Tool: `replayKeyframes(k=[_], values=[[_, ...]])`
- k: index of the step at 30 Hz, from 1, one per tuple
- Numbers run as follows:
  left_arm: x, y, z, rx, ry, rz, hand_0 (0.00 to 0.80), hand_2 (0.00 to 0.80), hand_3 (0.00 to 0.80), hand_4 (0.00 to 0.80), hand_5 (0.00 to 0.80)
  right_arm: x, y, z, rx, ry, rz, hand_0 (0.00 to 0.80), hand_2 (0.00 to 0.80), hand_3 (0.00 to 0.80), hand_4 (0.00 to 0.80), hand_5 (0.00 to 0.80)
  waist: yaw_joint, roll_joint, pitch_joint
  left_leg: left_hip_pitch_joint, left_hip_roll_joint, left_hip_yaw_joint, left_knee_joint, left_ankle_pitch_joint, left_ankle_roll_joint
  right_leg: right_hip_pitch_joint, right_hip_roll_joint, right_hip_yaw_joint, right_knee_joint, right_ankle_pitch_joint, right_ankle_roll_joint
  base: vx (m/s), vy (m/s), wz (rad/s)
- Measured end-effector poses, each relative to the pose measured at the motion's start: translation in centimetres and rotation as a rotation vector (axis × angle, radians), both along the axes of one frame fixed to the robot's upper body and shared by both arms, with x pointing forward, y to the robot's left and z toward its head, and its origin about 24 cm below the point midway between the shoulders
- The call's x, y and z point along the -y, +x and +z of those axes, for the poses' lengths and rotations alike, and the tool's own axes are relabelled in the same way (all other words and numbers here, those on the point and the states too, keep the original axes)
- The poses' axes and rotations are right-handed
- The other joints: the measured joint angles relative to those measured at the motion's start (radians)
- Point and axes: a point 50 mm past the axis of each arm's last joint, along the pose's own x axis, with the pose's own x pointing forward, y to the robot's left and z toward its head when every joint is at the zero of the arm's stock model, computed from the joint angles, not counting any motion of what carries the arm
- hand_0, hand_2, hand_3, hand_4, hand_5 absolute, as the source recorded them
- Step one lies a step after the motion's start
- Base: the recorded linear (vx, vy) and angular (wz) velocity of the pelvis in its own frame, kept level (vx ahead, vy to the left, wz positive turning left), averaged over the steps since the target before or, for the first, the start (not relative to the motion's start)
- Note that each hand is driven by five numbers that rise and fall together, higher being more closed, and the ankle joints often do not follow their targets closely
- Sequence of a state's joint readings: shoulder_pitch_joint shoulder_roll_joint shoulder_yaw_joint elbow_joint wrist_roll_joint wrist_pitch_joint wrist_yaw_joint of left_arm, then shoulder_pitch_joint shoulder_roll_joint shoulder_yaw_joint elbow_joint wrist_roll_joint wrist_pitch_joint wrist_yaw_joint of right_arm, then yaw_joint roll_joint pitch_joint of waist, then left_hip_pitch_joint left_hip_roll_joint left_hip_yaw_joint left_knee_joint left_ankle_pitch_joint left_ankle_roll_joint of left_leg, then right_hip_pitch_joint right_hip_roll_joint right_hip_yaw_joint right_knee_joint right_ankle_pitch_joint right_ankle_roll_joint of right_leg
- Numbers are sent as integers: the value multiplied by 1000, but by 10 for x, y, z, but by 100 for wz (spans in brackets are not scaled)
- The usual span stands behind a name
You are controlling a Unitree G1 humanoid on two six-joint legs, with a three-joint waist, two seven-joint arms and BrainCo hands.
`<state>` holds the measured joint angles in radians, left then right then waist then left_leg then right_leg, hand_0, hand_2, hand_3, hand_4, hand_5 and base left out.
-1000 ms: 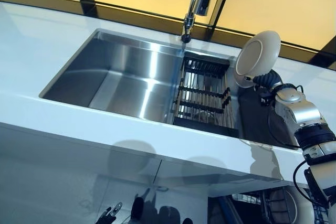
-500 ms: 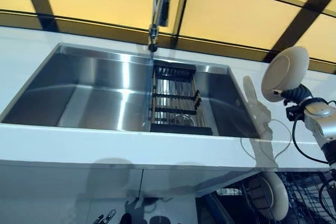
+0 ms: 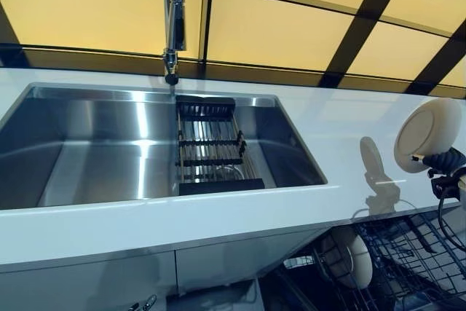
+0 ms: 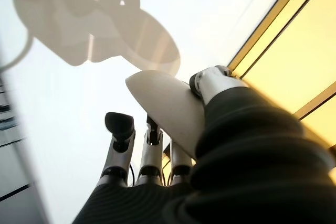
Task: Take plates into dishwasher
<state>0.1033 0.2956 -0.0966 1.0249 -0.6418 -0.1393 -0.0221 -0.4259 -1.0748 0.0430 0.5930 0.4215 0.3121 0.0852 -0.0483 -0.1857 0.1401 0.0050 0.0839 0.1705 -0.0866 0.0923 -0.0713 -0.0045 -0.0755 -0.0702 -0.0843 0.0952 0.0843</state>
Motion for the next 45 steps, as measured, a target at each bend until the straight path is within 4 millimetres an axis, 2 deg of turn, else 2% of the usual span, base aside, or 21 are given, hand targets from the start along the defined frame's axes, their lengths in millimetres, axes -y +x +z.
replayKeyframes(k=[6, 15, 20, 23, 27, 35, 45], values=[[-1, -4, -1, -15, 1, 4, 0, 0, 0, 0, 0, 11, -20, -20, -77, 4, -25, 800, 800, 800, 800, 800, -26, 2, -18, 1, 3, 23, -3, -5, -1, -12, 2, 15, -3, 0, 0, -7, -6, -11], [-2, -6, -2, -27, 2, 7, 0, 0, 0, 0, 0, 19, -41, -33, -136, -2, -33, 800, 800, 800, 800, 800, -74, 7, -36, 9, 1, 49, -3, -14, 0, -17, 2, 38, 0, 1, 0, 2, 5, -8], [-2, -5, -2, -26, 2, 7, 0, 0, 0, 0, 0, 24, -57, -43, -189, -4, -38, 800, 800, 800, 800, 800, -79, 10, -39, 18, 2, 61, -4, -19, -3, -18, 3, 51, -3, 1, 0, 8, -5, -8], [-2, -7, -3, -36, 4, 10, 0, 0, 0, 0, 0, 23, -63, -50, -229, -19, -18, 800, 800, 800, 800, 800, -90, 13, -47, 20, 2, 73, -4, -23, -3, -23, 3, 61, -4, 1, 1, 3, -7, -12], [-2, -8, -4, -43, 2, 11, 0, 0, 0, 0, 0, 19, -71, -57, -294, -91, 53, 800, 800, 800, 800, 800, -127, 17, -54, 20, 2, 79, -4, -24, -1, -24, 3, 67, -3, 2, 2, -3, -8, -5], [-1, -7, -5, -45, -4, 10, 0, 0, 0, 0, 0, 9, -75, -59, -371, -290, 190, 800, 800, 800, 800, 800, -141, 24, -60, 36, 6, 105, -5, -34, -2, -26, 3, 92, -4, 4, 4, 2, -5, -9], [0, -14, -8, -72, -13, 2, 0, 0, 0, 0, 0, -6, -78, -66, -397, -345, 311, 800, 800, 800, 800, 800, -158, 47, -72, 36, 2, 109, -5, -35, -1, -28, 4, 95, -4, 3, 4, 0, 0, 0]])
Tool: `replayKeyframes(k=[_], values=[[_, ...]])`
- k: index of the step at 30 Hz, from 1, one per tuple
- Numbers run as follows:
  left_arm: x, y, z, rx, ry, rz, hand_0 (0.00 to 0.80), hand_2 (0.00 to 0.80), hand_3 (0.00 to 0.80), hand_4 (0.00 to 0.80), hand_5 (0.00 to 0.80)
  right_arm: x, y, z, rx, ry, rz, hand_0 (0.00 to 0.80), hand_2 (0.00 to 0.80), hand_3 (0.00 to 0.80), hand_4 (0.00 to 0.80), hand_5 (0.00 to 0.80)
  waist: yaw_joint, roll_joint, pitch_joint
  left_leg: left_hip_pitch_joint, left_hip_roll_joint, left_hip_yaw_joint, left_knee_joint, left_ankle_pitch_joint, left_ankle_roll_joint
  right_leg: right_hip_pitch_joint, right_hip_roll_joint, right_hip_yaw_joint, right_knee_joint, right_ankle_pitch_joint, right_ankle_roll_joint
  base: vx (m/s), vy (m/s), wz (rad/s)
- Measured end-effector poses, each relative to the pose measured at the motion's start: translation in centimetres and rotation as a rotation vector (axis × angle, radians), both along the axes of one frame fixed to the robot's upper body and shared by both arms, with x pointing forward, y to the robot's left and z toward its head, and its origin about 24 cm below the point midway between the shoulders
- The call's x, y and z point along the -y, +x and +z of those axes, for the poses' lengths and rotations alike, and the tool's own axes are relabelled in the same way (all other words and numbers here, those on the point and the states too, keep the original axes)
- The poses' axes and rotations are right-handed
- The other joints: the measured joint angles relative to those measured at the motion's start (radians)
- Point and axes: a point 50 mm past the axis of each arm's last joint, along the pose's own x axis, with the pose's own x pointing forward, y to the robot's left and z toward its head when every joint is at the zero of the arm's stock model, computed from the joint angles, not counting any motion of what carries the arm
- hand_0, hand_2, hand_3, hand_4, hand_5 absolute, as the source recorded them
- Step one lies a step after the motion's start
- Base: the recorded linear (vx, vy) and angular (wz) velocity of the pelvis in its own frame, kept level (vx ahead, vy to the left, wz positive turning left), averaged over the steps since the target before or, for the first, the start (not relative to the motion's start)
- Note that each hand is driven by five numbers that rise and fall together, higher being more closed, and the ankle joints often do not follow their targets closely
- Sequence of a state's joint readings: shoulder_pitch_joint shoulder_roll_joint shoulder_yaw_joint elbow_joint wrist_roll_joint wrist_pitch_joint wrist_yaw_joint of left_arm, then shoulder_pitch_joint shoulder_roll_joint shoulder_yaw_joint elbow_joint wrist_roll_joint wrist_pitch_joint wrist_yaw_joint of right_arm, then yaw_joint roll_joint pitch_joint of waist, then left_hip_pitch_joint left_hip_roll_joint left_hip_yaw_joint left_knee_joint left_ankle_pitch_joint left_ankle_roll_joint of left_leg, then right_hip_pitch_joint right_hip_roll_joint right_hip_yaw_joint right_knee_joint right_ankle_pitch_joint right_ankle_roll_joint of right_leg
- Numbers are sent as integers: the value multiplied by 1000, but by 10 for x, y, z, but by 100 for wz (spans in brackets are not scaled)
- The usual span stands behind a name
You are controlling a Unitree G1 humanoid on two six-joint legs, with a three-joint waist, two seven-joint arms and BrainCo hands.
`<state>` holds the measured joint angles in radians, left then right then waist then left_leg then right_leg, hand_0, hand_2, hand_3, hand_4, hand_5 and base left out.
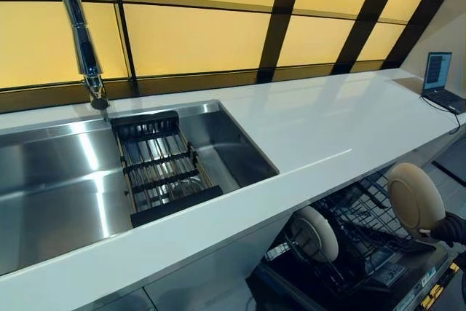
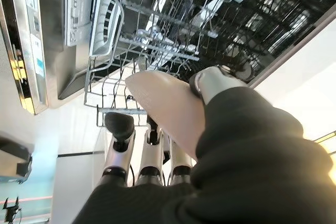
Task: Take plates into dishwasher
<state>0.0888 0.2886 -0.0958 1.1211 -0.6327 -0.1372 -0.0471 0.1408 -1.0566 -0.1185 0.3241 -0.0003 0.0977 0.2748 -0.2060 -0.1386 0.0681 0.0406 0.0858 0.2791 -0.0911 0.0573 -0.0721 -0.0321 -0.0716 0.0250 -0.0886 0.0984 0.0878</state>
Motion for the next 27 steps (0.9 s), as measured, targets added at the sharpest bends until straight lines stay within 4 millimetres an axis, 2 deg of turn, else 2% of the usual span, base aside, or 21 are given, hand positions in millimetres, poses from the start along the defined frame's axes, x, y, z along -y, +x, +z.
replayKeyframes(k=[11, 18, 27], values=[[7, 0, -2, 1, -23, -41, 0, 0, 0, 0, 0, -9, 0, -13, -16, 19, 34, 800, 800, 800, 800, 800, 2, 29, -10, -2, 4, 0, 0, 0, 0, -1, -1, 0, 0, 0, 0, 0, 0, 0], [10, 0, -2, 4, -35, -45, 0, 0, 0, 0, 0, -26, -2, -38, -63, 98, 60, 800, 800, 800, 800, 800, 3, 44, -8, -4, 4, -2, 0, 0, 1, -2, -2, -1, -1, -1, -1, 0, 0, 0], [16, 1, -4, 11, -52, -45, 0, 0, 0, 0, 0, -41, -1, -57, -112, 106, 99, 800, 800, 800, 800, 800, 6, 73, -6, -9, 4, -5, 0, 1, 2, -3, -2, -3, -1, -1, -1, -8, -4, 0]])
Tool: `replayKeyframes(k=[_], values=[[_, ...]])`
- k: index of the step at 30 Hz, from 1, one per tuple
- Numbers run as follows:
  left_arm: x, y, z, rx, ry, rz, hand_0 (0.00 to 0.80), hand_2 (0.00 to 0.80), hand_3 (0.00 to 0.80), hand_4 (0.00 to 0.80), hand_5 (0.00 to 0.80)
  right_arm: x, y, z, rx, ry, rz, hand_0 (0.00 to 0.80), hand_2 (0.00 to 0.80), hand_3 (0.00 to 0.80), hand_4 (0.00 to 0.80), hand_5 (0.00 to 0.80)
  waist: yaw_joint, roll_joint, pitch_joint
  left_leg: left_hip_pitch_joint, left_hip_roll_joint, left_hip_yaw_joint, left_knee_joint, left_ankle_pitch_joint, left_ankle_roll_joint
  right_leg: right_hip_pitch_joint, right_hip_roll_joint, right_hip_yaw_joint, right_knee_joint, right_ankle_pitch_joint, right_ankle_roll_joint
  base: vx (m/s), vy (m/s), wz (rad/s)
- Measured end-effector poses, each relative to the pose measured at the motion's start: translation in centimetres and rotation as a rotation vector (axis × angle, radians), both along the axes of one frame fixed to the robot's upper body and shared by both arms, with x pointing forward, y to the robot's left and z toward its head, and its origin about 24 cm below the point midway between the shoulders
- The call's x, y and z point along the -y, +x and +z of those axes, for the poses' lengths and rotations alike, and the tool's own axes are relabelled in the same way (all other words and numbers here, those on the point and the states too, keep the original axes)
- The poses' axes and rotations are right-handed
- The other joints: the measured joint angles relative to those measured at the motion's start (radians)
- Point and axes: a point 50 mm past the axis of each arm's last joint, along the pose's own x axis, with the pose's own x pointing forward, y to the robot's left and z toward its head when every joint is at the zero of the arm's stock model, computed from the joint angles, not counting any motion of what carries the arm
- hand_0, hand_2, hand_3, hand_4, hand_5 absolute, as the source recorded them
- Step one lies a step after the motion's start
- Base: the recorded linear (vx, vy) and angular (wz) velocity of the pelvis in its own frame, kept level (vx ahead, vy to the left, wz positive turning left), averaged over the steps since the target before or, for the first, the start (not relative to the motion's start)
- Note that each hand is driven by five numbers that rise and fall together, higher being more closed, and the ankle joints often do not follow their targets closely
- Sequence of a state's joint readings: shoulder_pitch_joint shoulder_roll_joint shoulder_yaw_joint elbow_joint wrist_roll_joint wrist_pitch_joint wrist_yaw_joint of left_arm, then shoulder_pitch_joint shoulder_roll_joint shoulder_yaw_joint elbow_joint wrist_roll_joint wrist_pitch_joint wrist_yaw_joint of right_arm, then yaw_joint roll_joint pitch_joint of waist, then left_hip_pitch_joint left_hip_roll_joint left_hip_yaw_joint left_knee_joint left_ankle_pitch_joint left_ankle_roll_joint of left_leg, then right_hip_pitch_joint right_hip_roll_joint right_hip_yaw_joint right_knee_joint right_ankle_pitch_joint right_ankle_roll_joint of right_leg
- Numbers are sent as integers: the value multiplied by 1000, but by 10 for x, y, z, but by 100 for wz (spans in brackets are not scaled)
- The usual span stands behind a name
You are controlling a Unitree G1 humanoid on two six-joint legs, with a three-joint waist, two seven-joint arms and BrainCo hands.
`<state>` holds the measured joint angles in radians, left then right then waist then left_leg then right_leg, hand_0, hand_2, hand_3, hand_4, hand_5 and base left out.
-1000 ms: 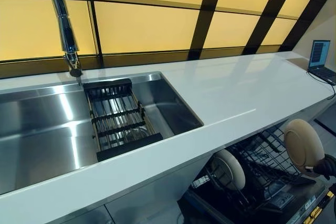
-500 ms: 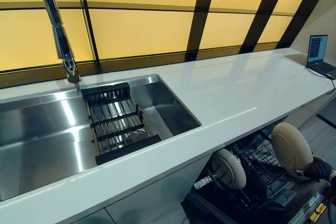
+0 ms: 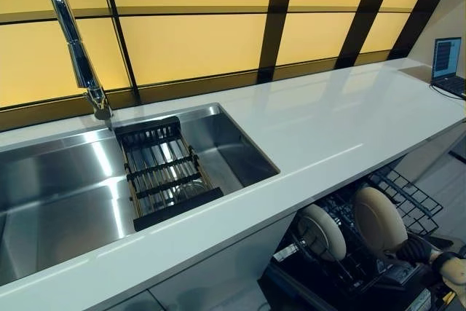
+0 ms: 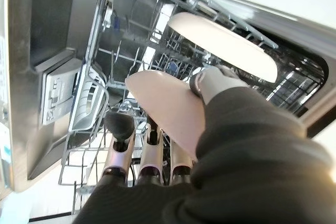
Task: Take plates into dishwasher
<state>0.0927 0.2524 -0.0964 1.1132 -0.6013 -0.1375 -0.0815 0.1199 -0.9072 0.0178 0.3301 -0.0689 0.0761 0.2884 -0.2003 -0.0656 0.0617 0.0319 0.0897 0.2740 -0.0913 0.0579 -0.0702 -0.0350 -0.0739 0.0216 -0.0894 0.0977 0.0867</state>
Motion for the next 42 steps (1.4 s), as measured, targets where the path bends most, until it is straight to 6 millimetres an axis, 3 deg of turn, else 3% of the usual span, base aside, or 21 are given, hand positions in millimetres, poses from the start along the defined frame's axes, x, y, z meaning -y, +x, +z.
replayKeyframes(k=[9, 15, 26, 34, 37, 42], values=[[3, 9, 3, 39, -13, -13, 0, 0, 0, 0, 0, -12, 9, -21, -15, -16, -15, 800, 800, 800, 800, 800, 36, 38, 27, -9, -4, -13, 1, 3, 3, -3, -4, -12, 0, 0, 0, -27, -7, 3], [6, 16, 6, 70, -23, -22, 0, 0, 0, 0, 0, -5, 12, -26, -43, -71, -48, 800, 800, 800, 800, 800, 56, 67, 45, -19, -6, -36, 2, 5, 6, 1, -8, -36, 0, -5, -5, -38, -17, 13], [9, 29, 9, 101, -39, -44, 0, 0, 0, 0, 0, 5, 34, -19, -33, -208, -75, 800, 800, 800, 800, 800, 81, 108, 77, -43, -14, -59, 5, 11, 12, -12, -18, -58, 0, -7, -3, -57, -32, 6], [12, 38, 12, 131, -59, -55, 0, 0, 0, 0, 0, 21, 51, 4, -16, -308, -123, 800, 800, 800, 800, 800, 99, 183, 121, -65, -24, -71, 6, 19, 12, -30, -27, -64, 0, -5, -1, -52, 34, 2], [13, 43, 14, 140, -61, -58, 0, 0, 0, 0, 0, 21, 53, 6, -18, -323, -123, 800, 800, 800, 800, 800, 106, 183, 128, -65, -25, -96, 6, 18, 11, -30, -27, -64, 0, -5, -1, 0, 0, 0], [13, 46, 15, 153, -61, -61, 0, 0, 0, 0, 0, 21, 53, 6, -36, -336, -120, 800, 800, 800, 800, 800, 108, 171, 136, -65, -26, -102, 6, 18, 11, -26, -29, -70, 0, -8, 3, -3, -4, 3]])
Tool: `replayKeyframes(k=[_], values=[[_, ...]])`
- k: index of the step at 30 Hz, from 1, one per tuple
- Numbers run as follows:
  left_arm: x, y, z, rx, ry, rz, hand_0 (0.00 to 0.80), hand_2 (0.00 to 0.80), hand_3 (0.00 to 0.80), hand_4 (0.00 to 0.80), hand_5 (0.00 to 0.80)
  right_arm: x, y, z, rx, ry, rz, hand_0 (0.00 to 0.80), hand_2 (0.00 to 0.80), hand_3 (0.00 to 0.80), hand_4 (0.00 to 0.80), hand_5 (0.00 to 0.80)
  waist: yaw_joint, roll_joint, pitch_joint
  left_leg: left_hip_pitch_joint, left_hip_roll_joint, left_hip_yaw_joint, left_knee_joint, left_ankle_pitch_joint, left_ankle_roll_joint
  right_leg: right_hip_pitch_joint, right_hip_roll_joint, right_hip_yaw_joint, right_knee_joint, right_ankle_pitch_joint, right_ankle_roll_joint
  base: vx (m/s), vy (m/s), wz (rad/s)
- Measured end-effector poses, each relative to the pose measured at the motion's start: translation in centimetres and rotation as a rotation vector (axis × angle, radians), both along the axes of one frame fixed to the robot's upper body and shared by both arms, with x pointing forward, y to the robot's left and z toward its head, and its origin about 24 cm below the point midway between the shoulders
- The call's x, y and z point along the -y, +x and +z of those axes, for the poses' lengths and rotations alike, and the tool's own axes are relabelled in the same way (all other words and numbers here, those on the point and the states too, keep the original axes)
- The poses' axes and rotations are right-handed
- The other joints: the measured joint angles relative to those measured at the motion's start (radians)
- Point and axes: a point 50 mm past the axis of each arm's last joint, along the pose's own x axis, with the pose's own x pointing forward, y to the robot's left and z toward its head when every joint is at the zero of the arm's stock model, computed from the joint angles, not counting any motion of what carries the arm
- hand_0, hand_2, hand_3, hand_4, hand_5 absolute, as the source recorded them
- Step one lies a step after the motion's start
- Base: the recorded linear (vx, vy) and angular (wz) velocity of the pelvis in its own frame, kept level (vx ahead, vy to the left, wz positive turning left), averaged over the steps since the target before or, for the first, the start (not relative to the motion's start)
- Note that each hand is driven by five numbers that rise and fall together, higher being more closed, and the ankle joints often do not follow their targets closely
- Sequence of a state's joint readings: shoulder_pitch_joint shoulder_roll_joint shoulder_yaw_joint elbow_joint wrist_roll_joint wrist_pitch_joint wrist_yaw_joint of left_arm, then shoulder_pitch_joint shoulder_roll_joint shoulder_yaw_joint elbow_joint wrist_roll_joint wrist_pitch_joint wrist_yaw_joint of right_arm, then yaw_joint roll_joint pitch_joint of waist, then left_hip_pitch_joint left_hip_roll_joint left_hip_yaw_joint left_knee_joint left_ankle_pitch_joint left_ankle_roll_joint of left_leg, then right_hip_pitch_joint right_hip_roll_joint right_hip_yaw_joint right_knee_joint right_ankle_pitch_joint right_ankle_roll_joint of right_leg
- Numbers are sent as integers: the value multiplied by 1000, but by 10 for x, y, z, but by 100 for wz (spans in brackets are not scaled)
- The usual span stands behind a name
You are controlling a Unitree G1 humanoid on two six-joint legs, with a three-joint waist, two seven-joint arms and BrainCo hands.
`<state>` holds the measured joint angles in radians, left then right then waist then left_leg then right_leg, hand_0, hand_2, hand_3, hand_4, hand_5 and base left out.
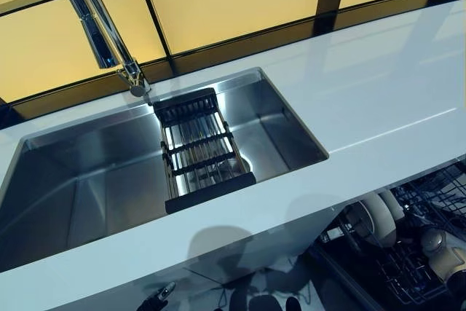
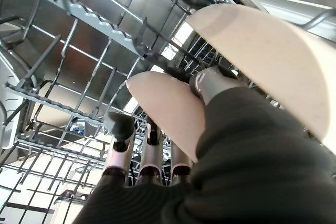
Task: Take plates into dishwasher
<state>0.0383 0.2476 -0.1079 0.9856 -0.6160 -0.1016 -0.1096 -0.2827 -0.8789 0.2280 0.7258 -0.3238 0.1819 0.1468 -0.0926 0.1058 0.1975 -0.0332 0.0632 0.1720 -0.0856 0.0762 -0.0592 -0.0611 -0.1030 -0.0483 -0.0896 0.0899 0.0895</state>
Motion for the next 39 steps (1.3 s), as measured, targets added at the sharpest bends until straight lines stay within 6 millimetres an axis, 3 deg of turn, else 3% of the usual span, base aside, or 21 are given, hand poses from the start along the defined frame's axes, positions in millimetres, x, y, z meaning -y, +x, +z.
replayKeyframes(k=[1, 3, 4, 5, 15, 30, 39], values=[[0, 1, 0, 3, -1, -1, 0, 0, 0, 0, 0, 0, 0, 0, -2, 1, 0, 800, 800, 800, 800, 800, -1, -2, 1, 0, 0, 0, 0, 0, 0, 0, 0, 0, 0, 0, 0, 0, 0, 0], [1, 1, 1, 3, -2, -2, 0, 0, 0, 0, 0, 1, -1, -1, -6, 2, -3, 662, 662, 662, 662, 662, 0, -3, 2, 0, 0, -1, 0, 0, 0, 1, 0, -1, 0, 0, 0, 0, 0, 0], [1, 2, 1, 4, -2, -2, 0, 0, 0, 0, 0, 1, -1, -1, -9, 2, -7, 157, 157, 157, 157, 157, 0, -4, 3, 0, 0, -2, 0, 0, 0, 2, 0, -2, 0, 0, 0, -4, -7, 3], [1, 2, 1, 5, -2, -2, 0, 0, 0, 0, 0, 2, -2, -2, -17, 4, -12, 0, 0, 0, 0, 0, 0, -6, 4, 0, 0, -4, 0, 0, 0, 3, 0, -3, 0, 0, 0, 1, -7, 4], [-2, 5, 3, 13, 9, 1, 0, 0, 0, 0, 0, 5, -9, -9, -72, 23, -37, 0, 0, 0, 0, 0, -3, -43, 15, 3, -1, -5, 0, 0, 0, 6, 0, -4, 1, 0, 0, 0, 0, 0], [-11, -4, 2, -21, 36, 22, 0, 0, 0, 0, 0, 13, -30, -12, -100, 73, -68, 0, 0, 0, 0, 0, -19, -138, -30, 31, 3, 15, -1, -7, 2, 24, 5, 16, 1, 0, 0, 50, 23, -4], [-22, -21, -6, -136, 106, 103, 0, 0, 0, 0, 0, 37, -50, 8, -149, 46, -128, 0, 0, 0, 0, 0, -41, -175, -97, 46, 6, 27, -4, -15, 0, 32, 8, 31, 0, 0, 0, 13, 67, -4]])
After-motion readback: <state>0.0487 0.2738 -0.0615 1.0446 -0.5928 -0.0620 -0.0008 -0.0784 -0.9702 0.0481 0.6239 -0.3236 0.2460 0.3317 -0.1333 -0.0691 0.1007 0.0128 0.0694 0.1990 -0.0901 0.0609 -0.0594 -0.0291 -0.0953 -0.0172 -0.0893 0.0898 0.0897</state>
